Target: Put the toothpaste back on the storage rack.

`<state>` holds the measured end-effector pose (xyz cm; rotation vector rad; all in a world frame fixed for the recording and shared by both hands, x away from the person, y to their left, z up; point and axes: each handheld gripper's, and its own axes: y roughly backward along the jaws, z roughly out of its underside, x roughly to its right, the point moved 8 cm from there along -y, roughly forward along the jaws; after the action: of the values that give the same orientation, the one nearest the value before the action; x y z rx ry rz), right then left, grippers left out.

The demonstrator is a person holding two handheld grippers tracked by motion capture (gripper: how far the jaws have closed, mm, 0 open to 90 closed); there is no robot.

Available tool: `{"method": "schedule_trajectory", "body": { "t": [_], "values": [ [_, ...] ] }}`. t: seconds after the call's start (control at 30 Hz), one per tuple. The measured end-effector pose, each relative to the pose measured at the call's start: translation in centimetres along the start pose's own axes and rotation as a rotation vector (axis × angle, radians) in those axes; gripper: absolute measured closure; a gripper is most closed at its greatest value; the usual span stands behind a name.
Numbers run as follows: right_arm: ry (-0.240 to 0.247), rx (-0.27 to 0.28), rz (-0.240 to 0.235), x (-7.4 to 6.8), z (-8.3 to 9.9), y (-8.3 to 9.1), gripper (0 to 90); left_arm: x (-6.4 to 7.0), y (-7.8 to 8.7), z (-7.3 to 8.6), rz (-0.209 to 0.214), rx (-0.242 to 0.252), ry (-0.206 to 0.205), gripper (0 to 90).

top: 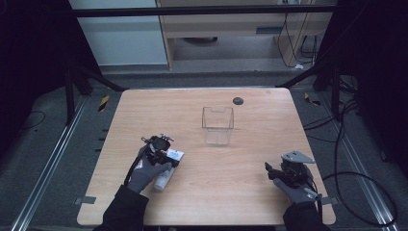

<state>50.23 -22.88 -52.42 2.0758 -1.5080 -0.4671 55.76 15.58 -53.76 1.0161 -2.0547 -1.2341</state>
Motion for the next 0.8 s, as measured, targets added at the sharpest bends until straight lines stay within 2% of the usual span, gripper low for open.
{"method": "schedule_trajectory", "body": {
  "t": [0.53, 0.7, 0.8],
  "values": [
    [-0.002, -0.001, 0.001, 0.06, 0.00, 0.03, 28.6, -0.12, -0.69, 0.25, 0.011, -0.038, 0.026, 31.0],
    [0.000, -0.006, 0.002, 0.07, 0.06, -0.03, 28.6, 0.00, -0.73, 0.22, -0.007, -0.045, 0.018, 32.0],
    [-0.003, -0.004, 0.002, 0.08, 0.02, 0.02, 28.6, 0.34, -0.72, 0.19, -0.024, -0.057, 0.011, 36.4]
  ]
}}
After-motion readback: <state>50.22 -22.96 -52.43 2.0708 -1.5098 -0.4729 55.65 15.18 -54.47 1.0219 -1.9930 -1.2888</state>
